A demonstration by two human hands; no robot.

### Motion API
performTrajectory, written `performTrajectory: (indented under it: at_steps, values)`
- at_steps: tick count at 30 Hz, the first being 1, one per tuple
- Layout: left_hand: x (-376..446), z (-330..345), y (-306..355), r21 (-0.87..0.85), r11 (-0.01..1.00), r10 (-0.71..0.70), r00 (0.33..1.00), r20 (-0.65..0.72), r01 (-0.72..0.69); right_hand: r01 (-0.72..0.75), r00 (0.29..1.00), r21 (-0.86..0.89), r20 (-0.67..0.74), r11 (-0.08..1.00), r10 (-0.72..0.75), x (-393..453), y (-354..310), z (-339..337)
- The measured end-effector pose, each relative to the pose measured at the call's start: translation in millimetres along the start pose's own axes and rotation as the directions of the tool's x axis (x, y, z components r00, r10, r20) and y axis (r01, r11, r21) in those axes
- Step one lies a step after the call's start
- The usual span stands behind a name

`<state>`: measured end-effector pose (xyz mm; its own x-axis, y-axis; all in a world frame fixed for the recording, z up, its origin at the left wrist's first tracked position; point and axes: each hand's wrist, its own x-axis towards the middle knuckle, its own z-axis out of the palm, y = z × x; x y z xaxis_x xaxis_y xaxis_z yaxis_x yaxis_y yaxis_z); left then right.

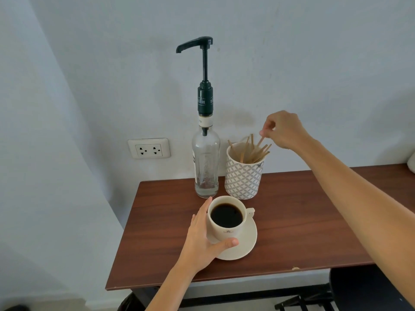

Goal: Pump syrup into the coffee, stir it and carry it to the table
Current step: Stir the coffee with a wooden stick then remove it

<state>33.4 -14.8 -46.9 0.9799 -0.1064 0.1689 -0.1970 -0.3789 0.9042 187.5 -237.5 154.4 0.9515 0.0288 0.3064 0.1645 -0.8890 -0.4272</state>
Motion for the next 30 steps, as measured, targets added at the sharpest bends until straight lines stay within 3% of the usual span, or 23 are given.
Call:
performTrajectory:
  at_steps: [4,8,13,17,23,27,30]
  values:
    - [0.0,-0.2,-0.4,0.009,1.000,0.000,1.000,-0.005,0.000,0.090,0.974,0.338,-0.226,0.937,-0.012,-23.0,-13.8,-26.4]
    - [-0.1,-1.8,1.1,0.030,1.000,-0.005,1.000,-0.004,0.005,0.197,0.918,0.464,-0.396,0.864,0.003,-62.2,-16.2,-52.0]
    - [-1.7,-2.3,1.7,0.018,0.999,-0.027,1.000,0.012,0.026,0.235,0.967,0.299,-0.168,0.925,-0.192,-111.8,-17.3,-15.1]
    - [-2.1,-1.7,0.5,-0.013,0.999,-0.036,0.999,0.013,0.036,0.189,0.977,0.324,0.032,0.927,-0.211,-132.9,-14.3,24.2]
    - [-2.3,-2.2,1.9,-0.001,1.000,-0.013,1.000,0.016,0.013,0.153,0.918,0.323,0.303,0.934,-0.255,-136.6,-11.3,41.2]
    - [-1.9,-2.3,0.8,-0.011,1.000,-0.007,1.000,0.002,0.007,0.140,0.923,0.447,0.264,0.884,-0.280,-131.7,-25.1,51.6]
    - [-1.8,-2.3,1.4,-0.013,1.000,-0.002,1.000,0.001,0.002,0.211,0.941,0.417,0.159,0.884,-0.300,-124.7,-26.4,57.3]
